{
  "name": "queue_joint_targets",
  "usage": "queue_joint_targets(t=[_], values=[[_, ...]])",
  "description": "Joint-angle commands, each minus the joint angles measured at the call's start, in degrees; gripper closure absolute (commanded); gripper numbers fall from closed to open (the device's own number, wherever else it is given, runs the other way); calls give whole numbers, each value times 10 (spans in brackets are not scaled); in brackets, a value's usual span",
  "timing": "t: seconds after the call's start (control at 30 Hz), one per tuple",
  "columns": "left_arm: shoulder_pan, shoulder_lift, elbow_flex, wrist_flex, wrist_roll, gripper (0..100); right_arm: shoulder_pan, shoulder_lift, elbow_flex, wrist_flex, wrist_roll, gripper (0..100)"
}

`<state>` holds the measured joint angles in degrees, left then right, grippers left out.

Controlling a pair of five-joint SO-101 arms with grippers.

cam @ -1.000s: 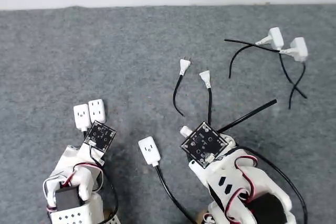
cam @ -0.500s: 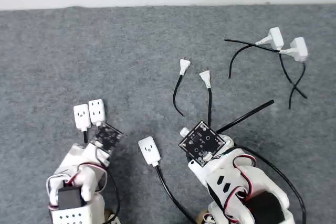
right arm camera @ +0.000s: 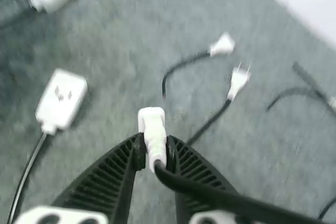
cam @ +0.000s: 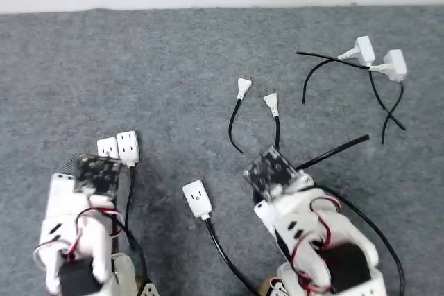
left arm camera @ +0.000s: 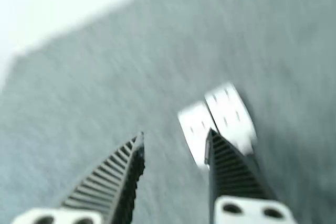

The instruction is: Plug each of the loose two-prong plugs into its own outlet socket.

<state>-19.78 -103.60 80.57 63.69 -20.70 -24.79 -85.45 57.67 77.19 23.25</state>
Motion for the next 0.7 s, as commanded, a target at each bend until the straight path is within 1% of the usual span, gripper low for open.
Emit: queue_joint_targets(t=[0.0,0.1,0.23,0.33,0.4,0.43,0.53,0.67], values=[[43,16,-119,3,51,748,7,72,-21,-11,4,991],[81,93,-123,-33,87,712,6,111,-25,-14,4,991],[82,231,-139,-95,114,712,2,148,-58,-15,2,991],[78,316,-145,-131,135,712,-56,193,-89,-27,-21,991],[67,356,-142,-151,156,712,-98,247,-104,-37,-29,991],[56,370,-142,-158,165,712,-108,278,-113,-44,-29,991],[21,393,-135,-174,185,711,-111,379,-168,-56,-39,991],[-18,394,-94,-219,193,711,-124,510,-256,-51,-69,991]])
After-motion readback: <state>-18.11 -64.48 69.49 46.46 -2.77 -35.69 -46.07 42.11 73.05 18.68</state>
